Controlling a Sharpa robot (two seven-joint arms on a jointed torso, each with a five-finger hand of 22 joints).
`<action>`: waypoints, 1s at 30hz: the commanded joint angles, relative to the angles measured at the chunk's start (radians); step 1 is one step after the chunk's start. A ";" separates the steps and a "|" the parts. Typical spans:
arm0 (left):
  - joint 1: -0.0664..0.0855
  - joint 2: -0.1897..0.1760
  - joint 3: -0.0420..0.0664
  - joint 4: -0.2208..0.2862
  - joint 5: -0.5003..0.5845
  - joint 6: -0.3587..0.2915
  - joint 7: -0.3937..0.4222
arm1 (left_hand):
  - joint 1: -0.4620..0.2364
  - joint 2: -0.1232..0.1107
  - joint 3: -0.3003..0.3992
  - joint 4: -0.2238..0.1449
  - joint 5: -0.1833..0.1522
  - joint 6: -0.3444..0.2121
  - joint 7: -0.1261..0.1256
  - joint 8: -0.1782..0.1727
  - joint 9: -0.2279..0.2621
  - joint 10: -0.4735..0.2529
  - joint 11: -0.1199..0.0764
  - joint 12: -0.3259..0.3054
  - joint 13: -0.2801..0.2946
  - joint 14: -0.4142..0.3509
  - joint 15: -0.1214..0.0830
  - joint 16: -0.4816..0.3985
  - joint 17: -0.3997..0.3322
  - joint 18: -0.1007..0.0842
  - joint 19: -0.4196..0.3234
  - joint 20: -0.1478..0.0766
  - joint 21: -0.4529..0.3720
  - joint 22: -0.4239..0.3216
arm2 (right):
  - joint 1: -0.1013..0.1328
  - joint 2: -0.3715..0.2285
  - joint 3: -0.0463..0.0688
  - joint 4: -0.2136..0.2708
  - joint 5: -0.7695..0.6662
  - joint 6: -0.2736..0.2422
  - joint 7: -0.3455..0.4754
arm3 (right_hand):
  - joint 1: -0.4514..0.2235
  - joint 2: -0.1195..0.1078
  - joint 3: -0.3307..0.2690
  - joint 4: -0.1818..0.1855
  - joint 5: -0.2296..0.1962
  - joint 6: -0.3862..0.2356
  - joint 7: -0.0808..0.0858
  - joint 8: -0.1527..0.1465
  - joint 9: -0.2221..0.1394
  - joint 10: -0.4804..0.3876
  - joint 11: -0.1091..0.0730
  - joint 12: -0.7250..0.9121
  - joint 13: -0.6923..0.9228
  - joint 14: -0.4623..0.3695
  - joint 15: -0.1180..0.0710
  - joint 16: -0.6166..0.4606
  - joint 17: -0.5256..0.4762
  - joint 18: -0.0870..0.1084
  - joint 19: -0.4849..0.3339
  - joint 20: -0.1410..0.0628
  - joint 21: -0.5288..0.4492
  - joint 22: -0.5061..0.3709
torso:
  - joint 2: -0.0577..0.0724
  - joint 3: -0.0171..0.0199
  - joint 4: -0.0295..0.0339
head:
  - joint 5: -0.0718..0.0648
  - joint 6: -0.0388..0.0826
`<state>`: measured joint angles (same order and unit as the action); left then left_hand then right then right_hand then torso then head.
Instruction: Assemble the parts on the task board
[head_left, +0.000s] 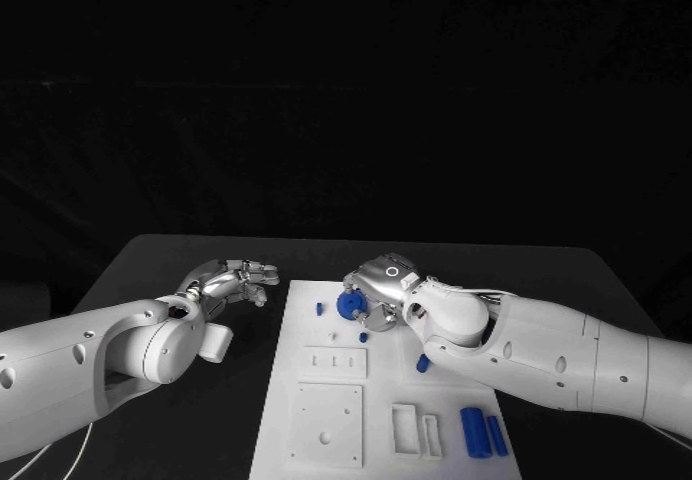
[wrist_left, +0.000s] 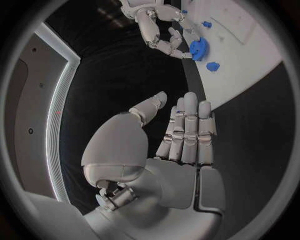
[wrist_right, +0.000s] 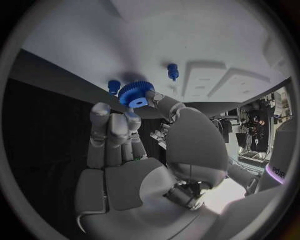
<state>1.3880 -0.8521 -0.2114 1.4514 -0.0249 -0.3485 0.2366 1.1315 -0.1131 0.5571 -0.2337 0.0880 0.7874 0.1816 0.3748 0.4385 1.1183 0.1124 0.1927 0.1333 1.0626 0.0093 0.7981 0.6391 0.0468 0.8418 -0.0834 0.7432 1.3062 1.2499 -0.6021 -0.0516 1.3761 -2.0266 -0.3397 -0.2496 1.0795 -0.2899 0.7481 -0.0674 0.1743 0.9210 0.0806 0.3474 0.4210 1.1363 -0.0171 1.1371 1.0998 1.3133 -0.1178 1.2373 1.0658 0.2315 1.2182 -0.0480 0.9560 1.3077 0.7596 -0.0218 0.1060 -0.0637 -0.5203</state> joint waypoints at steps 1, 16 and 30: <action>0.001 0.001 0.001 0.003 -0.004 0.000 0.006 | -0.007 0.003 0.003 -0.001 0.007 -0.005 0.003 -0.002 -0.001 0.002 0.006 -0.005 0.000 -0.005 0.001 0.003 -0.001 0.027 0.001 -0.005 -0.003 -0.001 | -0.002 0.003 -0.001 -0.011 -0.022 0.010 -0.009 | 0.000 -0.007 0.005 -0.002 -0.004 0.106 0.013 0.001 0.000 -0.002 0.000 -0.004 -0.001 0.000 -0.005 -0.004 0.002 0.030 -0.002 -0.003 0.004 0.015 | 0.001 0.0009 -0.0009 | 0.001 0.000; 0.001 0.001 0.002 0.002 -0.004 -0.001 0.005 | -0.008 0.003 0.003 -0.001 0.007 -0.005 0.003 -0.002 -0.001 0.002 0.006 -0.006 0.000 -0.005 0.001 0.003 -0.002 0.027 0.001 -0.005 -0.003 -0.001 | -0.002 0.007 -0.007 -0.027 0.011 0.022 0.004 | -0.018 -0.011 -0.019 -0.040 -0.034 0.022 0.040 -0.047 -0.020 -0.008 0.025 -0.007 0.000 -0.002 0.017 -0.010 0.004 0.030 -0.011 0.000 -0.001 0.015 | 0.000 0.0015 -0.0023 | 0.003 -0.006; 0.001 -0.001 0.002 0.002 -0.005 -0.002 0.006 | -0.007 0.002 0.004 -0.002 0.007 -0.005 0.003 -0.002 -0.001 0.002 0.006 -0.006 0.000 -0.005 0.001 0.004 -0.002 0.027 0.001 -0.005 -0.003 -0.001 | -0.002 -0.004 -0.008 -0.018 0.019 0.032 0.008 | -0.020 -0.010 -0.017 -0.043 -0.034 0.039 0.038 -0.037 -0.016 -0.009 0.023 -0.006 0.000 -0.001 0.017 -0.011 0.005 0.030 -0.010 0.000 -0.002 0.015 | 0.000 0.0017 -0.0036 | 0.003 -0.008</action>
<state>1.3880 -0.8532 -0.2109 1.4515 -0.0255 -0.3491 0.2362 1.1315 -0.1131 0.5571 -0.2337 0.0881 0.7874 0.1816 0.3748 0.4385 1.1184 0.1121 0.1927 0.1334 1.0626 0.0093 0.7981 0.6381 0.0468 0.8419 -0.0832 0.7432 1.3062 1.2530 -0.6048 -0.0551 1.3610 -2.0066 -0.3432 -0.2422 1.0687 -0.3001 0.7303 -0.1049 0.1433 0.9182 0.0834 0.3040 0.4037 1.1312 0.0018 1.1326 1.0999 1.3125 -0.1065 1.2305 1.0695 0.2314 1.2090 -0.0465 0.9560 1.3075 0.7589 -0.0202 0.1026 -0.0596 -0.5277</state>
